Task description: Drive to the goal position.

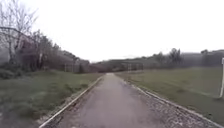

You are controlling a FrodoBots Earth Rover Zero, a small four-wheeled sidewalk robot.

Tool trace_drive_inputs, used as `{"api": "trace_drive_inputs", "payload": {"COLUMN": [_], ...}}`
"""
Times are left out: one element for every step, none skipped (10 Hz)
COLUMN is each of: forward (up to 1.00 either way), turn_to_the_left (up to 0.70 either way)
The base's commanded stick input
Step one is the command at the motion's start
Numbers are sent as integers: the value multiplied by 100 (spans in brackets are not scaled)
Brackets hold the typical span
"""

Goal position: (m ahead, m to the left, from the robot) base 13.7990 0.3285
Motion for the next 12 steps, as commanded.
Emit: {"api": "trace_drive_inputs", "payload": {"forward": [70,70,70,70,70,70,70,70,70,70,70,70], "turn_to_the_left": [0,0,0,0,0,0,0,0,0,0,0,0]}}
